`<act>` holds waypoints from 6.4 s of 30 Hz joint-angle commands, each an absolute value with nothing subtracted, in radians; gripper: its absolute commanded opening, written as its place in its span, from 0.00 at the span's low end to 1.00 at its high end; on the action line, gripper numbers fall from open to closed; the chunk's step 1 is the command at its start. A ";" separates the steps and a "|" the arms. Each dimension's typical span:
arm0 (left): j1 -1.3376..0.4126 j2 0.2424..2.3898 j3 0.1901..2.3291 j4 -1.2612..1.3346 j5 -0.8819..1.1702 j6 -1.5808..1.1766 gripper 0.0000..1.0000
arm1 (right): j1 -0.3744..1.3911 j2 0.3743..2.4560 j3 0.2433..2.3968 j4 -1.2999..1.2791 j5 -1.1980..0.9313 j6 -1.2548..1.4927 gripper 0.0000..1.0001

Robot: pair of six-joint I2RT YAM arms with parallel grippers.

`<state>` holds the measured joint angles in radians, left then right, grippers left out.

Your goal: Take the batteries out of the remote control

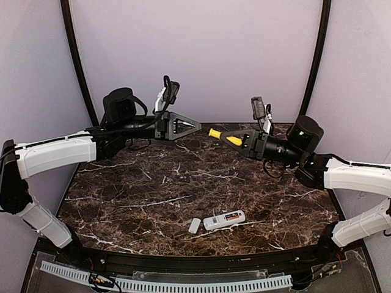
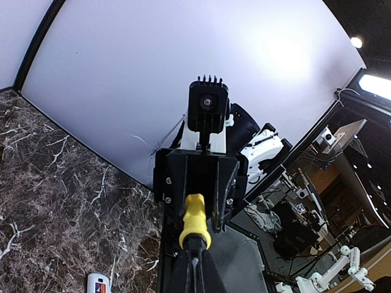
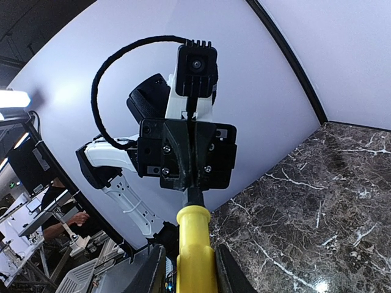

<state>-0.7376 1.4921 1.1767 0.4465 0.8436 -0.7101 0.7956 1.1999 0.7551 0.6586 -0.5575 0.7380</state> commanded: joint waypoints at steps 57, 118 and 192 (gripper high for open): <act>-1.020 1.580 1.231 -0.229 0.315 0.223 0.98 | 0.790 0.816 0.682 -0.125 -0.026 0.630 0.00; -1.156 2.024 1.010 0.422 0.231 0.157 0.42 | 0.789 0.741 0.681 -0.282 0.083 0.528 0.00; -1.221 2.039 1.115 0.387 0.084 0.244 0.01 | 0.788 0.707 0.731 -0.386 0.132 0.489 0.00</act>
